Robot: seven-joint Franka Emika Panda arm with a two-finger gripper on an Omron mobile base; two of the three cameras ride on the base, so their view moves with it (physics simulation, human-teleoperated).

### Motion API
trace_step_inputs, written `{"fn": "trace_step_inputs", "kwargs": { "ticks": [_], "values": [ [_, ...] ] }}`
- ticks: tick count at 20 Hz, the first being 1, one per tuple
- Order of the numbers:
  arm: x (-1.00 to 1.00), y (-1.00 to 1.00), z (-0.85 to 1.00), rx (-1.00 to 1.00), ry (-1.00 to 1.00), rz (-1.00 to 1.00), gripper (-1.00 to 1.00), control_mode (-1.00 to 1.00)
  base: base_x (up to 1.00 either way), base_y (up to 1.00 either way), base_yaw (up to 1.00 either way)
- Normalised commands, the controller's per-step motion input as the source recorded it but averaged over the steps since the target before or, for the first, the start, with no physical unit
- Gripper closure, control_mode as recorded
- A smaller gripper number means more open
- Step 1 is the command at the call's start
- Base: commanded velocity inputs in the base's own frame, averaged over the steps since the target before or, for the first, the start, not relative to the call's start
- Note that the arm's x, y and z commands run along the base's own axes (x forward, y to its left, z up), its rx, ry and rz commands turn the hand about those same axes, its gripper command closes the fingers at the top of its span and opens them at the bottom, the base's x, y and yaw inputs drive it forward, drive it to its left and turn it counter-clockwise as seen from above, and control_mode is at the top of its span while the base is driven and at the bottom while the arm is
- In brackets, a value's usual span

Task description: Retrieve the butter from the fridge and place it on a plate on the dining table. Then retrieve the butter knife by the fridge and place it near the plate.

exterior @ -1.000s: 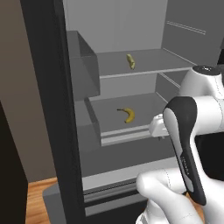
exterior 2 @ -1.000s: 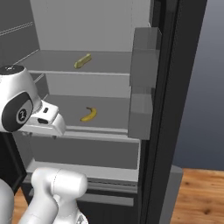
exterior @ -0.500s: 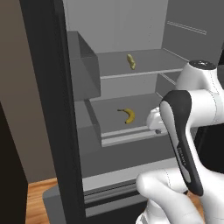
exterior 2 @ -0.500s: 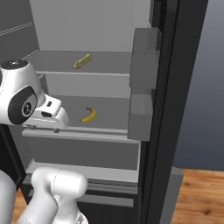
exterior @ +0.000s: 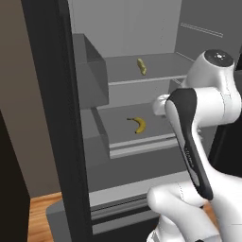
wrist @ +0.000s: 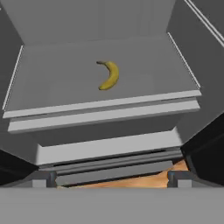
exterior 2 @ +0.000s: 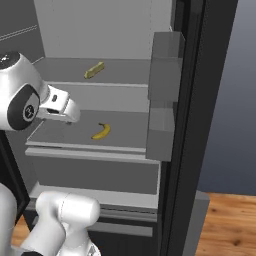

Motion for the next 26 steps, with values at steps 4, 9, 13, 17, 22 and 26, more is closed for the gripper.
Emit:
{"fn": "trace_step_inputs", "kwargs": {
  "ticks": [4, 9, 13, 17, 22, 26],
  "values": [
    [0.91, 0.0, 0.53, -0.04, -0.34, -0.08, -1.0, -1.0, 0.0, 0.0, 0.0],
    [0.71, -0.04, 0.72, -0.02, -0.26, -0.09, -1.0, -1.0, 0.0, 0.0, 0.0],
    [0.73, -0.03, 0.41, 0.01, -0.17, -0.01, -1.0, -1.0, 0.0, 0.0, 0.0],
    [0.79, -0.11, 0.02, 0.04, 0.01, 0.03, -1.0, -1.0, 0.0, 0.0, 0.0],
    [0.88, 0.0, 0.0, 0.0, 0.06, 0.03, -1.0, -1.0, 0.0, 0.0, 0.0],
    [0.99, 0.15, 0.0, -0.02, 0.1, 0.0, -1.0, -1.0, 0.0, 0.0, 0.0]
  ]
}}
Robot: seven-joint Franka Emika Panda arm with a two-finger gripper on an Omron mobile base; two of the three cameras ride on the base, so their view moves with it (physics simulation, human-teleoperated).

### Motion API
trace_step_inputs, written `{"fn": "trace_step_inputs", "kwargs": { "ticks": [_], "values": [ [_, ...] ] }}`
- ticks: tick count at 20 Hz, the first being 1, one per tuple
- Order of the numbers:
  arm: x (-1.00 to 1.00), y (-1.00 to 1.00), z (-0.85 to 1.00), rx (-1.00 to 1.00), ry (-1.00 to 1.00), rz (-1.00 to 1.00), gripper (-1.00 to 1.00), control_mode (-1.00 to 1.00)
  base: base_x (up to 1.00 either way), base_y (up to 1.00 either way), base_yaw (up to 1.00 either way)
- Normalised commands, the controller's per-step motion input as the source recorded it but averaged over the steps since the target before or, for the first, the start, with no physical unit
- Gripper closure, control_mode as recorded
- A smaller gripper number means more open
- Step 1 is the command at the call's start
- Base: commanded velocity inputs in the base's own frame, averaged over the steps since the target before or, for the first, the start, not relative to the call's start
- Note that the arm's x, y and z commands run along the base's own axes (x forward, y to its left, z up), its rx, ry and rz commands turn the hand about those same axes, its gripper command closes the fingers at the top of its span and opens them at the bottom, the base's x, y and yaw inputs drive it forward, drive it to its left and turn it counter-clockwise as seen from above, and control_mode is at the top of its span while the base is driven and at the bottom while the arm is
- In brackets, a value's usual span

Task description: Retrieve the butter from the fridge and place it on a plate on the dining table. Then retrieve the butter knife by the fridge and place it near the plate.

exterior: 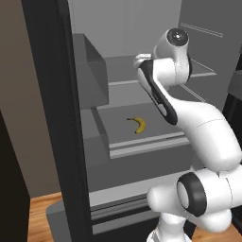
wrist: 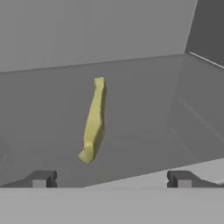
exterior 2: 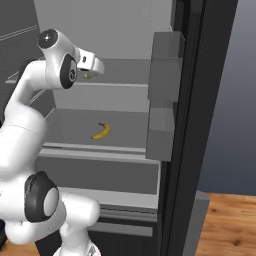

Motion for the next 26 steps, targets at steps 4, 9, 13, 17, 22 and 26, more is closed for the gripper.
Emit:
{"fn": "trace_step_inputs", "kwargs": {
  "ticks": [4, 9, 13, 17, 22, 26],
  "values": [
    [0.93, 0.16, 0.0, -0.01, 0.18, 0.0, -1.0, -1.0, 0.0, 0.0, 0.0],
    [0.92, 0.02, 0.0, 0.0, 0.19, 0.0, -1.0, -1.0, 0.0, 0.0, 0.0],
    [0.94, 0.0, -0.13, 0.0, 0.11, 0.0, -1.0, -1.0, 0.0, 0.0, 0.0],
    [0.83, 0.0, -0.26, 0.0, 0.1, 0.0, -1.0, -1.0, 0.0, 0.0, 0.0],
    [0.18, 0.0, -0.09, 0.0, 0.08, 0.0, -1.0, -1.0, 0.0, 0.0, 0.0],
    [-0.22, 0.0, 0.05, 0.0, 0.0, 0.0, -1.0, -1.0, 0.0, 0.0, 0.0]
  ]
}}
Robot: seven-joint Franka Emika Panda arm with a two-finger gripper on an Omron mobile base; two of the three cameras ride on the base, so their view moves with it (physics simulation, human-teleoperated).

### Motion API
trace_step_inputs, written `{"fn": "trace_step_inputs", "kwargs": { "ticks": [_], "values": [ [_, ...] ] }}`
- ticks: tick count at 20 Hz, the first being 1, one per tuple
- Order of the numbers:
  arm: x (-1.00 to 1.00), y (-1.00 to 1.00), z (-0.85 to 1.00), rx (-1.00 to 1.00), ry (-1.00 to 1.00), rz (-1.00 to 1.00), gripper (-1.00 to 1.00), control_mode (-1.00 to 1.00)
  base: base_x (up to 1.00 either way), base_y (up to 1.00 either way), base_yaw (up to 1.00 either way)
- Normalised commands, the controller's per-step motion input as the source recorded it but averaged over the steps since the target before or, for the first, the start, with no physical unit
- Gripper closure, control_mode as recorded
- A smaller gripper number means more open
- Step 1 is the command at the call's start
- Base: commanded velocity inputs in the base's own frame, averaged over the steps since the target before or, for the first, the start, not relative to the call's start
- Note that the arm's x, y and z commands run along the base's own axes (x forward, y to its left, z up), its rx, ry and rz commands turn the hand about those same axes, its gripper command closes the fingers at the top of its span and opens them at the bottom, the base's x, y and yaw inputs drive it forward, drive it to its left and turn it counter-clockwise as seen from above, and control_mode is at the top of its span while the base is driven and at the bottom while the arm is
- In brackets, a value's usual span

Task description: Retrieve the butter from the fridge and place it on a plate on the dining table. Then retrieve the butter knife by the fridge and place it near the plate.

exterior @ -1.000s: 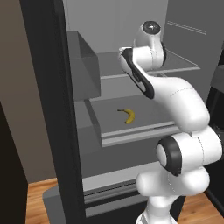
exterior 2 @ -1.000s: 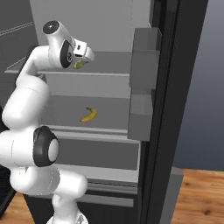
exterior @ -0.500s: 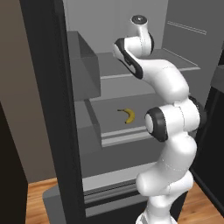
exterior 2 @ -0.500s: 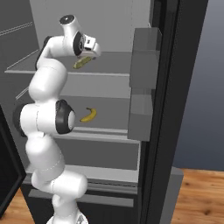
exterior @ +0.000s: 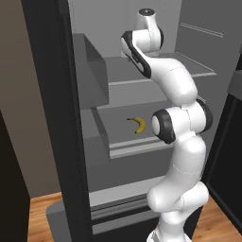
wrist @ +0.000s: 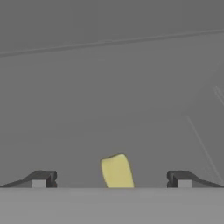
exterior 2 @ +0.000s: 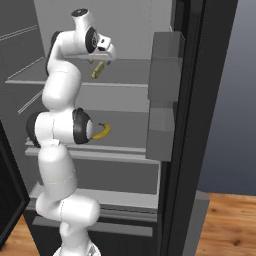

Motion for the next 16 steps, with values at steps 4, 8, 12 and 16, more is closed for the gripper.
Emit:
{"fn": "trace_step_inputs", "kwargs": {
  "ticks": [4, 8, 12, 16],
  "values": [
    [-0.3, 0.0, 0.01, 0.0, 0.0, 0.0, -1.0, -1.0, 0.0, 0.0, 0.0],
    [-0.3, -0.02, -0.06, 0.03, 0.0, 0.0, -1.0, -1.0, 0.0, 0.0, 0.0],
    [-0.08, -0.13, -0.2, 0.03, 0.0, 0.05, -1.0, -1.0, 0.0, 0.0, 0.0],
    [0.0, -0.24, -0.01, 0.0, 0.02, 0.16, -1.0, -1.0, 0.0, 0.0, 0.0]
  ]
}}
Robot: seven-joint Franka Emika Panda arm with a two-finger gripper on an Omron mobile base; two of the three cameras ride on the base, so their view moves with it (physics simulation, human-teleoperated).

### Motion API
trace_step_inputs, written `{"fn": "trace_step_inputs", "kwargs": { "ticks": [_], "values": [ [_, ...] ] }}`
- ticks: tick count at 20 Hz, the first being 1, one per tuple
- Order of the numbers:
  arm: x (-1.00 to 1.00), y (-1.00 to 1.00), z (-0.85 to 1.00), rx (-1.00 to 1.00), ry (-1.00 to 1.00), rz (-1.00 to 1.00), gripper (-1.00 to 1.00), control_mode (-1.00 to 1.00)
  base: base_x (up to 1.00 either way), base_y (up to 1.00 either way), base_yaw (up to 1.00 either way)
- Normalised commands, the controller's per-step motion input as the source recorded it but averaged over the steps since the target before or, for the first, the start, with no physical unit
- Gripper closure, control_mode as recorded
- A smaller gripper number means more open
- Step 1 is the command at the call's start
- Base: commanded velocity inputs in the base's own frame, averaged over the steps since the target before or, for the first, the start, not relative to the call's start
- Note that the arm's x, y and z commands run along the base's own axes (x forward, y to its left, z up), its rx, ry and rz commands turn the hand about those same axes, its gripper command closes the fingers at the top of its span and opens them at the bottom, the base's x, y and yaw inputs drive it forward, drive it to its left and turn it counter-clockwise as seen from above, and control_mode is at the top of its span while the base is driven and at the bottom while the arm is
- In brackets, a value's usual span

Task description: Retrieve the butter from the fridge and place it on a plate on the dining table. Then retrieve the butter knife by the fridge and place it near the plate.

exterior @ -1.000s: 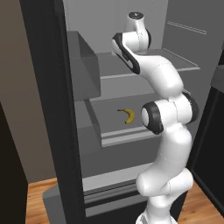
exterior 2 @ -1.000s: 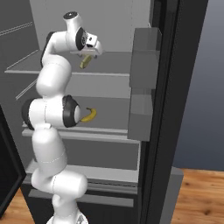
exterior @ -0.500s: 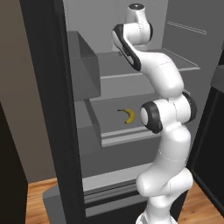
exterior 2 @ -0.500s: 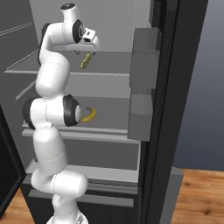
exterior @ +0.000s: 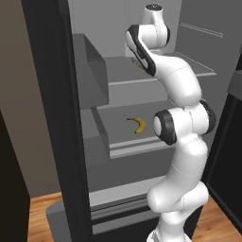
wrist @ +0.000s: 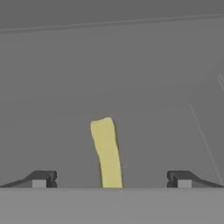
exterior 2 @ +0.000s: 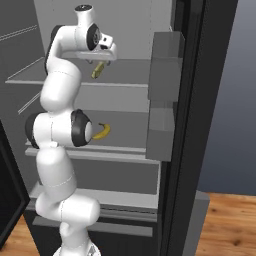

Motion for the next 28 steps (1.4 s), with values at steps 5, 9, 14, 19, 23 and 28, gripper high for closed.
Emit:
{"fn": "trace_step_inputs", "kwargs": {
  "ticks": [5, 9, 14, 19, 23, 28],
  "values": [
    [0.0, -0.01, -0.02, -0.02, 0.07, 0.15, -1.0, -1.0, 0.0, 0.0, 0.0],
    [0.09, 0.18, -0.01, -0.07, 0.26, 0.08, -1.0, -1.0, 0.0, 0.0, 0.0],
    [0.05, 0.01, -0.02, -0.05, 0.21, 0.03, -1.0, -1.0, 0.0, 0.0, 0.0],
    [0.0, -0.01, -0.18, -0.03, 0.12, 0.0, -1.0, -1.0, 0.0, 0.0, 0.0],
    [0.0, 0.0, -0.06, 0.0, 0.0, 0.0, -1.0, -1.0, 0.0, 0.0, 0.0],
    [-0.02, 0.0, -0.04, 0.0, 0.0, 0.0, 1.0, -1.0, 0.0, 0.0, 0.0]
  ]
}}
